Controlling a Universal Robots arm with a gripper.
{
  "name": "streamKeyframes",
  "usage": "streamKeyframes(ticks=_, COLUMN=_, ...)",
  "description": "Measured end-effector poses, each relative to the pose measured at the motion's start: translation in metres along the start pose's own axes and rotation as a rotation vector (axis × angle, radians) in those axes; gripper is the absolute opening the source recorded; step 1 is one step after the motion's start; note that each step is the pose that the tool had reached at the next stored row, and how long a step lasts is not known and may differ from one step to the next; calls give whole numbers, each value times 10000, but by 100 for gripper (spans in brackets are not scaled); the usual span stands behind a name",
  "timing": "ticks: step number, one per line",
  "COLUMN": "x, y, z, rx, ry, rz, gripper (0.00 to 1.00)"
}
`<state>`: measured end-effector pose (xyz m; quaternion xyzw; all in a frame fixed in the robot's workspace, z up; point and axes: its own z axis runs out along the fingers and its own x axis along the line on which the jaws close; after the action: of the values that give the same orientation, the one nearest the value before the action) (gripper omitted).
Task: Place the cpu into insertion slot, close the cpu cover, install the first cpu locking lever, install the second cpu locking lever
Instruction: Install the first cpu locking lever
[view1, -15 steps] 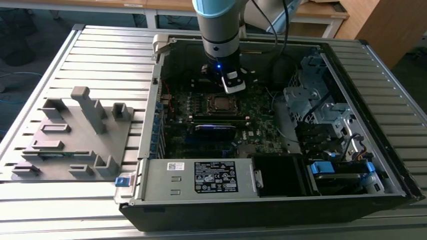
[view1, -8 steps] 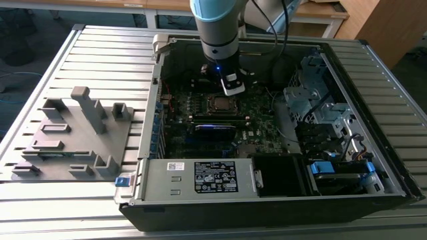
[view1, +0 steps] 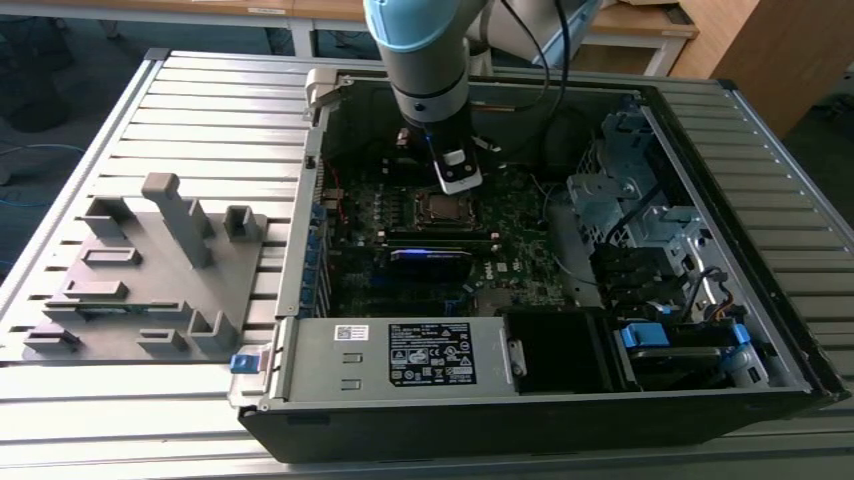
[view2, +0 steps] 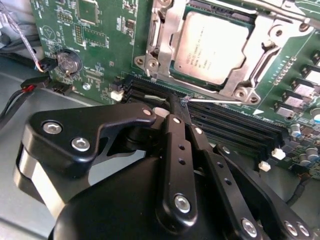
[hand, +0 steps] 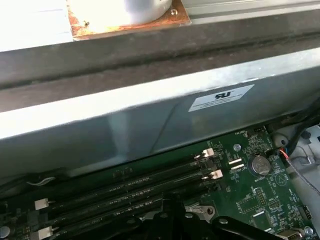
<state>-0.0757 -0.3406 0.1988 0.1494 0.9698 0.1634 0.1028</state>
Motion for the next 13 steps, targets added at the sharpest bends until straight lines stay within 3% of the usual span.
streamKeyframes(ticks=7, x=64, y=-38, z=-11, rx=-210, ry=-324, rz=-88, gripper=10)
streamKeyframes(ticks=13, x=99, y=-49, z=-18, rx=-224, ry=-354, rz=-96, gripper=10)
